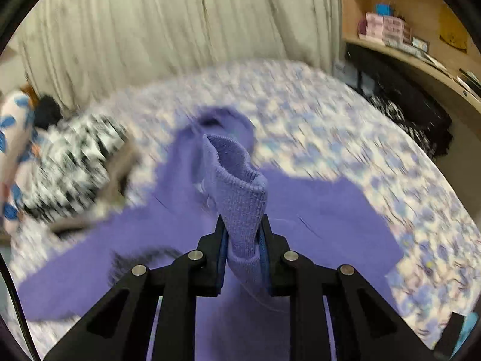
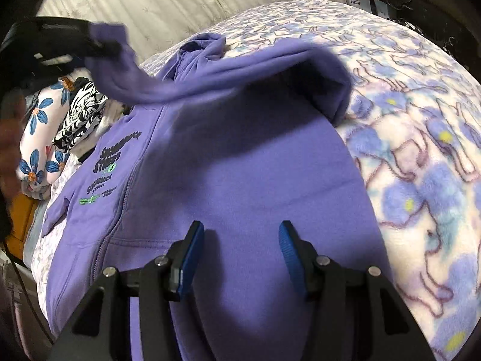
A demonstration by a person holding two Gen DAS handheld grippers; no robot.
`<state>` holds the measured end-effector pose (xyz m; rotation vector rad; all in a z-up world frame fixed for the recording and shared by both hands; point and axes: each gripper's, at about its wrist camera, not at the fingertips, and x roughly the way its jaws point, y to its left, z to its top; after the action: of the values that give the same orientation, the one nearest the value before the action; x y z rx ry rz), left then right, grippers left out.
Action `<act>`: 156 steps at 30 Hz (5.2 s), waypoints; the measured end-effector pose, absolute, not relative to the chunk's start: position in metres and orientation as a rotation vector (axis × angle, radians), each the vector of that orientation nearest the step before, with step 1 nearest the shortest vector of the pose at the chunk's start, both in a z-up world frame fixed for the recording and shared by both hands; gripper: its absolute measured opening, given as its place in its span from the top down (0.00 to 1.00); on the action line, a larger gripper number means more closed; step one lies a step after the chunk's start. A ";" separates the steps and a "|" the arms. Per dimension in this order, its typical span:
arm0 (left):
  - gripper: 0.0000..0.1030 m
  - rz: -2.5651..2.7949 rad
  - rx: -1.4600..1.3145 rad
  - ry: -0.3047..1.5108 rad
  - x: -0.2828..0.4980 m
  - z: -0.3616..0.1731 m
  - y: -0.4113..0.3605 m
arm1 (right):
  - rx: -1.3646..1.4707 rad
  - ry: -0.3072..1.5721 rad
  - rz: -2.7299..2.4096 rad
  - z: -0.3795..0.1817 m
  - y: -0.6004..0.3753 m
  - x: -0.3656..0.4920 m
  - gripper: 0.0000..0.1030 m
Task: Fold large clothes
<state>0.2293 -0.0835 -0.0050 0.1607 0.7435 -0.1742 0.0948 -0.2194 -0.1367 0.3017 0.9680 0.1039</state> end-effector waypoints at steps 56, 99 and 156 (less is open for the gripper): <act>0.88 -0.115 0.039 1.054 0.346 -0.151 0.061 | 0.374 0.974 -0.087 -0.136 -0.306 0.297 0.73; 0.44 -0.165 -0.050 1.005 0.271 -0.148 0.025 | 0.233 0.986 -0.063 -0.123 -0.273 0.206 1.00; 0.32 -0.022 -0.068 0.979 0.092 -0.066 0.088 | 0.207 1.015 0.012 -0.080 -0.162 0.086 0.59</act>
<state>0.0916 0.0882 -0.0665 -0.0683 0.9792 -0.0216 0.0862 -0.1615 -0.0796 0.2072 1.0147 0.0117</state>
